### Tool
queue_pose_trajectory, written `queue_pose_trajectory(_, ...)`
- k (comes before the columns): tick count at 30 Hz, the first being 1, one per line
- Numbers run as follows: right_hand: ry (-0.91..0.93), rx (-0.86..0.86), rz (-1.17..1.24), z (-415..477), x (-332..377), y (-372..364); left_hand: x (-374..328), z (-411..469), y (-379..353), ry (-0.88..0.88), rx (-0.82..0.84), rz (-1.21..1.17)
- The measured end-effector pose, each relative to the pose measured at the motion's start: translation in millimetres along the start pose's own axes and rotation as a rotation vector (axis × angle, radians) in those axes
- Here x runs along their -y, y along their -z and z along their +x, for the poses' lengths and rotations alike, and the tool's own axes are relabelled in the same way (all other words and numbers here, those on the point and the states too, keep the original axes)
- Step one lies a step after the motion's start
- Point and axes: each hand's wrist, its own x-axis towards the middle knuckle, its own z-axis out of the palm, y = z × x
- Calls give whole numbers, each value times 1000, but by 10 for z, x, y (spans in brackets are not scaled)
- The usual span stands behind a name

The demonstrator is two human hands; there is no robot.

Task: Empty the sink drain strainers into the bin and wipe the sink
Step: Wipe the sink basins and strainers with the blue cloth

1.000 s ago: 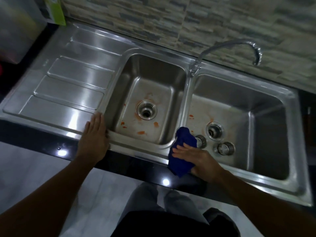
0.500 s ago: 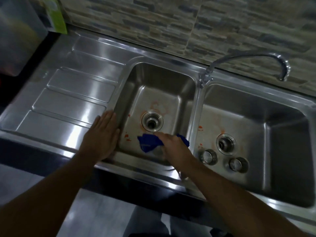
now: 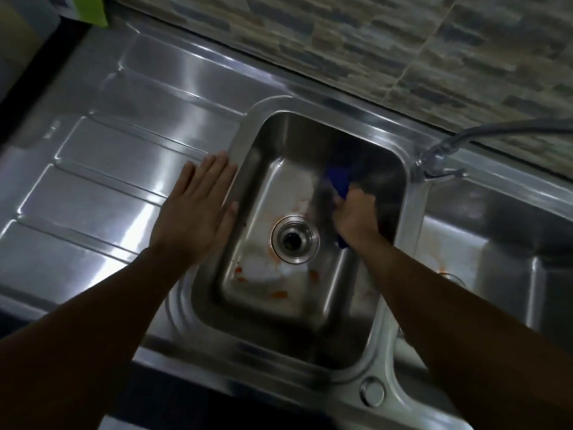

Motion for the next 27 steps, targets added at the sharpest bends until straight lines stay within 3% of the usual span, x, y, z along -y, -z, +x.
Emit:
queue_pose_trajectory(3, 123, 160, -84, 48, -5, -406, 4, -9, -15, -2, -27, 29)
queue_pose_trajectory(6, 366, 92, -428, 108, -142, -772, 4, -3, -22, -11, -40, 22)
queue_pose_trajectory(9, 437, 19, -534, 222, -297, -962, 15, 8, -38, -16, -53, -2)
queue_pose_trajectory(14, 388, -129, -377, 296, 4, -1308, 30, 20, -67, -28, -80, -16)
queue_pose_trajectory(18, 491, -48, -208, 262, 594, -1670, 33, 21, -50, -40, -93, -15)
queue_pose_trajectory(22, 573, -43, -247, 345, 213, -1492, 19, 9, -26, -38, -91, -41)
queue_pose_trajectory(27, 43, -226, -178, 213, -396, -1151, 18, 8, -9, -51, -81, -42)
